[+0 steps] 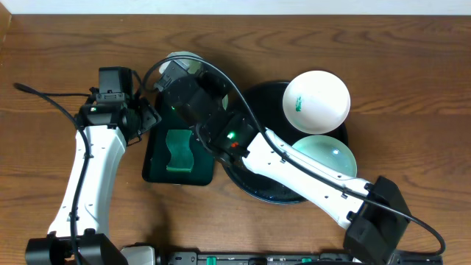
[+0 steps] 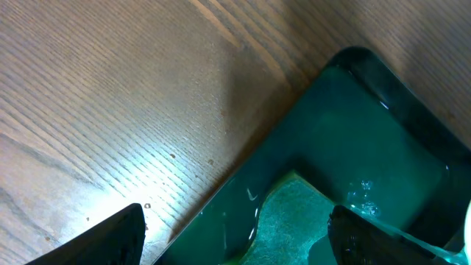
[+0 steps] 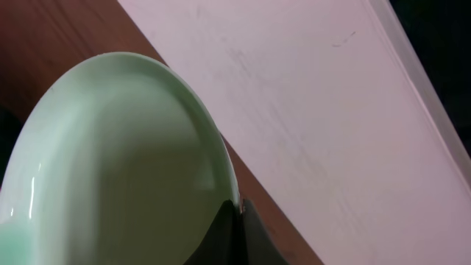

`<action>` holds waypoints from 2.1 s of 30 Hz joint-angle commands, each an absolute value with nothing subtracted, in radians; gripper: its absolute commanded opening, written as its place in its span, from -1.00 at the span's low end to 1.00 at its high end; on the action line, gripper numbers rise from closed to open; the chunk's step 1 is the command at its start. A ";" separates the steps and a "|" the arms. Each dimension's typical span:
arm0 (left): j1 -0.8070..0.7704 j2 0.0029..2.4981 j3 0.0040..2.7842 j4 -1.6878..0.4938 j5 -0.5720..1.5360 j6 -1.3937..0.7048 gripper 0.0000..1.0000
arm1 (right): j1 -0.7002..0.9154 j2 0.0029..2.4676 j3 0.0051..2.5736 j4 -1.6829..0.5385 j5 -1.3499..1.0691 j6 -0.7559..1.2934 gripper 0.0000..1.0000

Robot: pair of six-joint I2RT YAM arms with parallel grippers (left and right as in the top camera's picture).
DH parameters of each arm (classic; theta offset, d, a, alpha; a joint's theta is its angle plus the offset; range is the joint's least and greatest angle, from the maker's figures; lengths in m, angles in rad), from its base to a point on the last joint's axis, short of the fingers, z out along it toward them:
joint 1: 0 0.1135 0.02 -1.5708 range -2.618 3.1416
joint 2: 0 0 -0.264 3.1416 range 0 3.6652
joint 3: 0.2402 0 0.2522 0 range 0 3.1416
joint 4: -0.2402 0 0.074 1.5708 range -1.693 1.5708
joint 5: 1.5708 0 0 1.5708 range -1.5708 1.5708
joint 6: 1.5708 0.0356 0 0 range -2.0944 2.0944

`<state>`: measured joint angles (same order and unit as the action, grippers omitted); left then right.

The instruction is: Clean dirty plates on tray and stack at the side

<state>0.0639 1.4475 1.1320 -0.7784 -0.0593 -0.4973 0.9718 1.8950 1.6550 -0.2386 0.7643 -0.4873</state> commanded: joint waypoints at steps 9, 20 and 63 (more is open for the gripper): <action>0.067 1.449 1.147 -0.781 -0.072 -0.498 0.60 | 0.991 1.892 1.674 -0.202 0.812 -0.599 -0.98; 0.067 1.449 1.147 -0.781 -0.072 -0.498 0.60 | 0.997 1.892 1.674 -0.150 0.833 -0.576 -0.98; 0.067 1.449 1.147 -0.781 -0.072 -0.498 0.60 | 0.795 1.886 1.674 -0.581 0.348 0.348 -0.98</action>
